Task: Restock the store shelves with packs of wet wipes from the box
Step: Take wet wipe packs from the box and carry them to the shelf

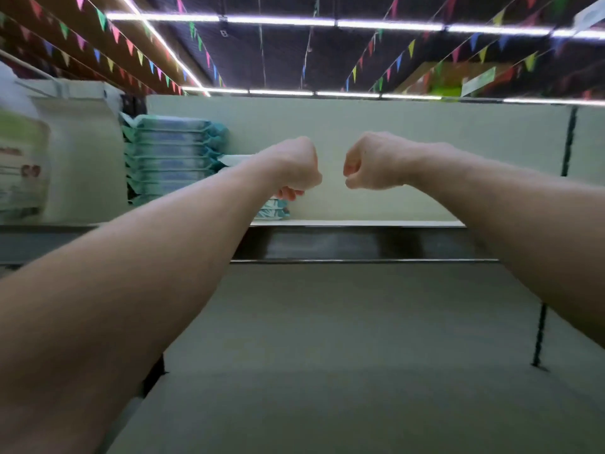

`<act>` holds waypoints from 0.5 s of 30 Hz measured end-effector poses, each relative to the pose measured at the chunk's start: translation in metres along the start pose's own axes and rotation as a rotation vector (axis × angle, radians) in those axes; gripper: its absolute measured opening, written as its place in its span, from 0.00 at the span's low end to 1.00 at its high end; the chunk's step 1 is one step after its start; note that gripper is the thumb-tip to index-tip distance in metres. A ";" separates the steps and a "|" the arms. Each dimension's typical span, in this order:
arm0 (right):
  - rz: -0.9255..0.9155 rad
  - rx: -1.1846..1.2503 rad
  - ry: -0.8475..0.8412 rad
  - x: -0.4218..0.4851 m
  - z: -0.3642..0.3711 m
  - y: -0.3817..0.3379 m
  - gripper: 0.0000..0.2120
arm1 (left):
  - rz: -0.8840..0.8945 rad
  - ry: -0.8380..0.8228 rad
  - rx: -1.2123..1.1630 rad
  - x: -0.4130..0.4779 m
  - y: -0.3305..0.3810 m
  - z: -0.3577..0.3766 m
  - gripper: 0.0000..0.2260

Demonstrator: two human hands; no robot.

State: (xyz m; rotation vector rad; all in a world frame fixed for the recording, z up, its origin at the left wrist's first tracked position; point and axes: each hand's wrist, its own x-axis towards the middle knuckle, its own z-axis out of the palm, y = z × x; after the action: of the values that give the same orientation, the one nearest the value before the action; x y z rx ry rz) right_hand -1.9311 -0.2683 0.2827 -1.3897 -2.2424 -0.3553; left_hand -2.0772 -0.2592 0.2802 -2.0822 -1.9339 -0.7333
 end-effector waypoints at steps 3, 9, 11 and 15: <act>0.096 -0.052 0.000 -0.027 -0.017 0.015 0.11 | 0.097 -0.029 -0.061 -0.003 0.032 0.003 0.11; 0.316 -0.175 0.036 -0.090 -0.055 0.033 0.11 | 0.340 -0.074 -0.188 -0.021 0.099 0.005 0.10; 0.401 -0.219 0.043 -0.115 -0.064 0.036 0.10 | 0.429 -0.110 -0.238 -0.035 0.121 0.006 0.11; 0.584 -0.302 0.014 -0.173 -0.078 0.035 0.09 | 0.586 -0.176 -0.308 -0.076 0.159 0.009 0.09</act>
State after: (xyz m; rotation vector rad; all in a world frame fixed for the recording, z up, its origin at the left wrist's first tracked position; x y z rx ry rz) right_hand -1.8151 -0.4208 0.2578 -2.1024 -1.7068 -0.5035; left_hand -1.9216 -0.3402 0.2646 -2.7862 -1.2083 -0.7588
